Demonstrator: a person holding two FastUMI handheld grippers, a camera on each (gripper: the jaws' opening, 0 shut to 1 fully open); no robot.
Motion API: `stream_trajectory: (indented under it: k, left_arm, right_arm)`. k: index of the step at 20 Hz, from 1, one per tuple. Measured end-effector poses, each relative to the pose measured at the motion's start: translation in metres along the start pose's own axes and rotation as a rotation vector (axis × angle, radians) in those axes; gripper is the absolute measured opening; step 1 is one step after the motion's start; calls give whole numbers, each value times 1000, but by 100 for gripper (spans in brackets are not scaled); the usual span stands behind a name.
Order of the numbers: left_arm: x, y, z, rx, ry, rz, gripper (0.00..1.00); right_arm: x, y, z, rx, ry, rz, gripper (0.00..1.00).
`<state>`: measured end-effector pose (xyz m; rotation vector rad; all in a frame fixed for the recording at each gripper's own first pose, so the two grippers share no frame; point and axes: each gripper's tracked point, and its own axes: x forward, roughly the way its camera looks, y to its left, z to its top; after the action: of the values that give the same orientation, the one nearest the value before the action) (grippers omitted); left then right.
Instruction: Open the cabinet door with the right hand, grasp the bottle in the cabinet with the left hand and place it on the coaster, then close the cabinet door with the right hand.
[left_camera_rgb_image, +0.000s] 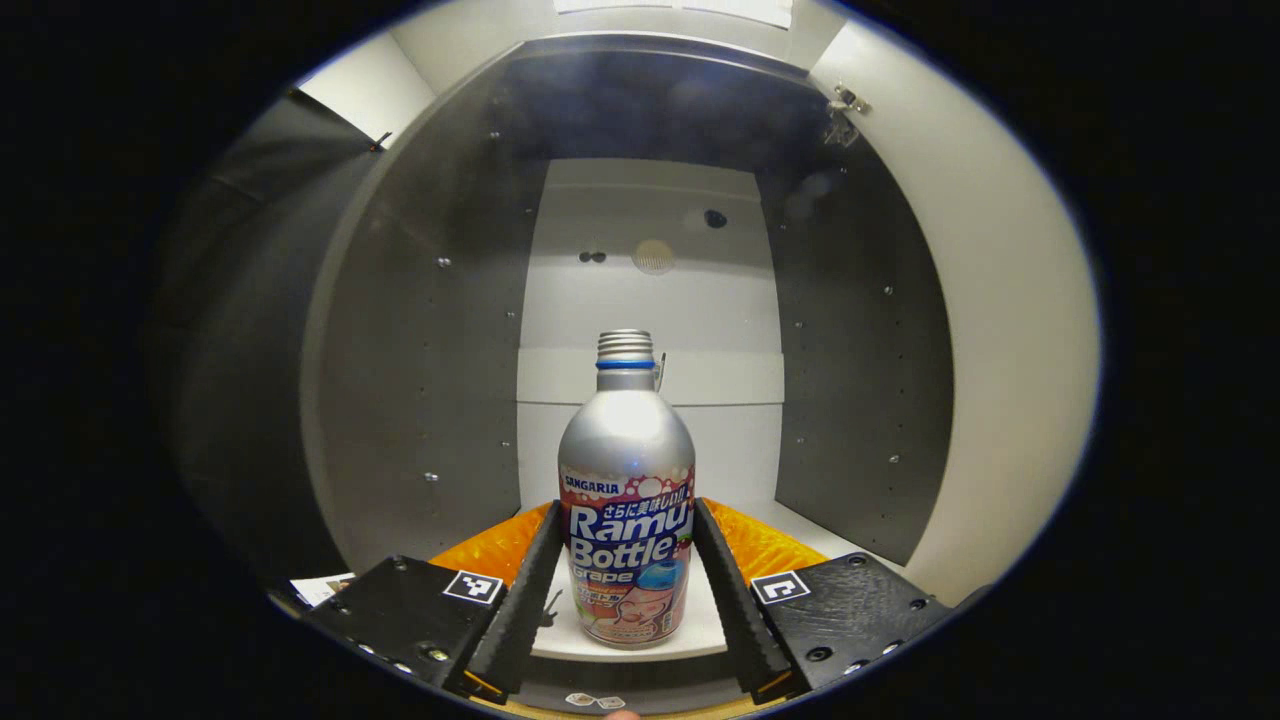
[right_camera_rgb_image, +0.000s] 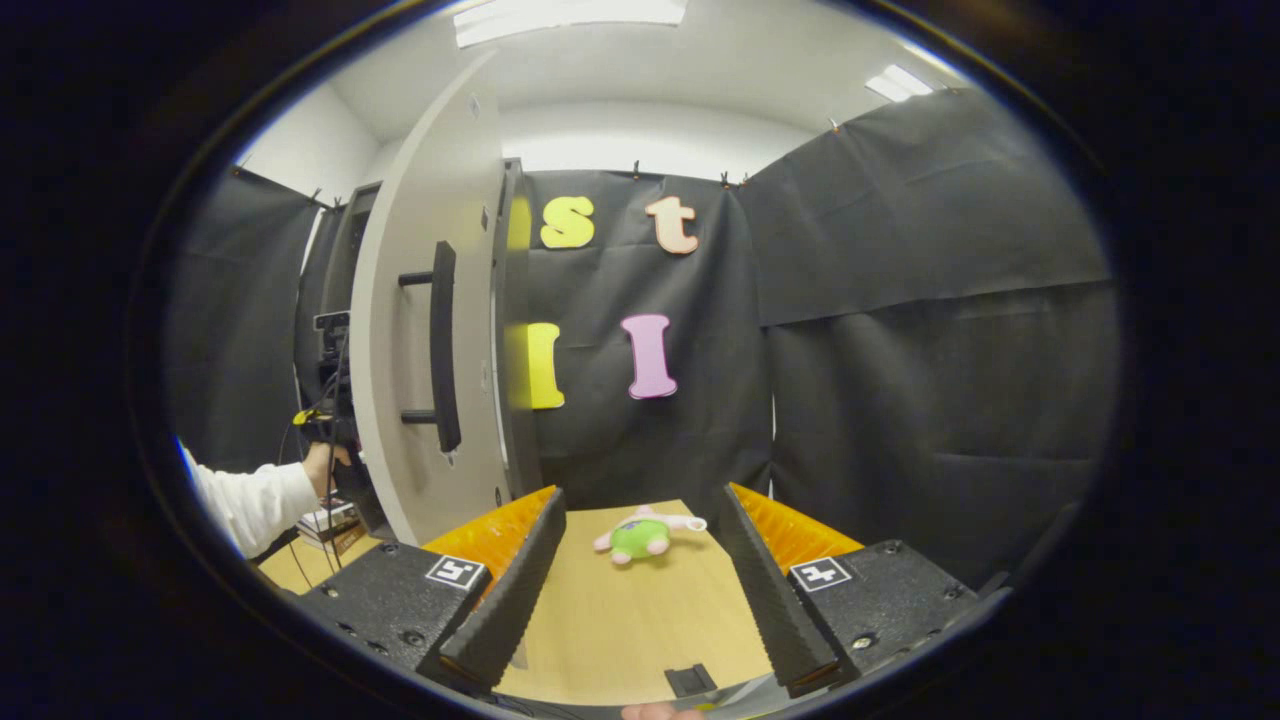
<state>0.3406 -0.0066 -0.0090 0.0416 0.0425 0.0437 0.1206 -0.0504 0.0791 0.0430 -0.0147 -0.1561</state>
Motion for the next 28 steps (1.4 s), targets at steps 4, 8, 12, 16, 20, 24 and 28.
stream_trajectory:
  k: [4, 8, 12, 16, 20, 24, 28]
  left_arm:
    - [-59, 22, 6, 15, -36, 17, 75]
    - [-114, 47, -11, 52, -31, 48, 75]
    - [-163, 78, -37, 109, -46, 135, 75]
    - [-201, 97, -87, 116, 10, 185, 75]
    - [-222, 119, -143, 34, 79, 255, 75]
    - [-242, 143, -191, 13, 118, 338, 75]
    - [-256, 157, -231, 66, 143, 392, 75]
  right_arm:
    - [4, 14, -4, -4, 4, 46, 96]
    - [3, 27, 3, -13, -16, 88, 95]
    - [3, 33, 2, 7, -19, 99, 96]
    - [-1, 40, 7, 46, -32, 114, 96]
    - [-7, 41, 15, 44, -30, 107, 96]
    - [-13, 41, 27, 19, -39, 76, 96]
    - [-16, 49, 37, -11, -37, 58, 96]
